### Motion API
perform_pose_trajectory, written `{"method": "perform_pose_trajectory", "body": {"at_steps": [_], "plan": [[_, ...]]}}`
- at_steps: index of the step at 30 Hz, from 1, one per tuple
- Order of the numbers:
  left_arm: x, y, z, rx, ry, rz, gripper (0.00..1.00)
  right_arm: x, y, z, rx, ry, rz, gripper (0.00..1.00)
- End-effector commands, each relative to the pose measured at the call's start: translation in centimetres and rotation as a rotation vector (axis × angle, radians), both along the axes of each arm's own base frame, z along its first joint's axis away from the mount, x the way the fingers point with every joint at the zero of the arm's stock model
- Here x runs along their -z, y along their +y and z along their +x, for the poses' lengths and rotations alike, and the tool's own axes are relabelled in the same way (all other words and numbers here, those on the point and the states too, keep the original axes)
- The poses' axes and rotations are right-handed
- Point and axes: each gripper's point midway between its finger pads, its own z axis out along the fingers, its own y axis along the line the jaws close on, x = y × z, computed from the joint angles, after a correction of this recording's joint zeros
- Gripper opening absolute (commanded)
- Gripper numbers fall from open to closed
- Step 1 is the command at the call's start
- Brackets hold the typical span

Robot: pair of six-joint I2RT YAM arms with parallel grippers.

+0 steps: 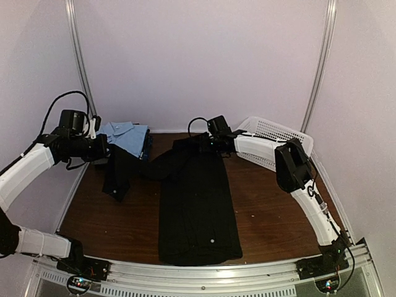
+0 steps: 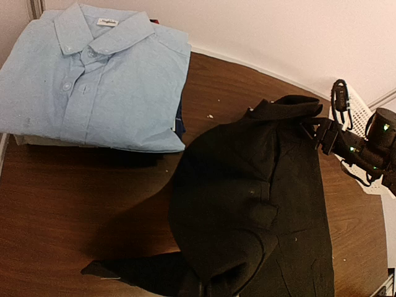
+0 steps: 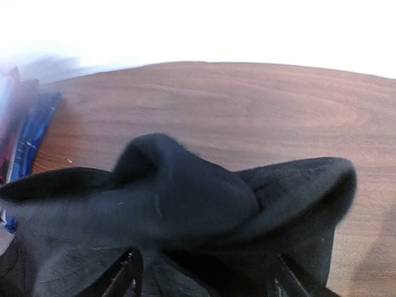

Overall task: Fold and stack the long sleeve shirts
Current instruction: Flatten out the crumpled shirt at the center of the board.

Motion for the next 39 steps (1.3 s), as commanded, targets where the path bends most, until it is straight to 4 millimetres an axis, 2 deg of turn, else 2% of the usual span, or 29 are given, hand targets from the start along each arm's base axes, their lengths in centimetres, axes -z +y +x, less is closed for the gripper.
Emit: {"method": "perform_pose_trajectory", "body": {"at_steps": [1, 9, 12, 17, 24, 27, 31, 39], "plan": [[-1.4, 0.6, 0.6, -0.013, -0.046, 0.023, 0.00, -3.1, 3.1, 0.1, -0.071, -0.047, 0.137, 0.72], [-1.5, 1.1, 1.2, -0.032, -0.051, 0.056, 0.00, -4.9, 3.9, 0.1, -0.100, -0.065, 0.193, 0.81], [-1.9, 2.1, 1.8, -0.066, -0.059, 0.118, 0.00, -5.7, 3.4, 0.6, -0.102, -0.084, 0.196, 0.82], [-3.2, 3.8, 3.4, -0.128, -0.070, 0.225, 0.00, -6.2, 2.2, 1.7, -0.096, -0.077, 0.232, 0.83], [-5.7, 6.3, 6.5, -0.216, -0.072, 0.304, 0.00, -6.9, 1.0, 1.7, -0.099, -0.082, 0.188, 0.84], [-5.1, 5.9, 7.5, -0.204, -0.048, 0.288, 0.00, -6.6, 0.1, 1.8, -0.098, -0.070, 0.163, 0.84], [-4.6, 5.5, 8.1, -0.189, -0.037, 0.277, 0.00, -5.3, -1.6, 1.8, -0.080, -0.041, 0.109, 0.84], [-4.2, 5.4, 7.7, -0.180, -0.030, 0.271, 0.00, -3.3, -7.0, 2.6, 0.015, 0.002, 0.005, 0.84]]}}
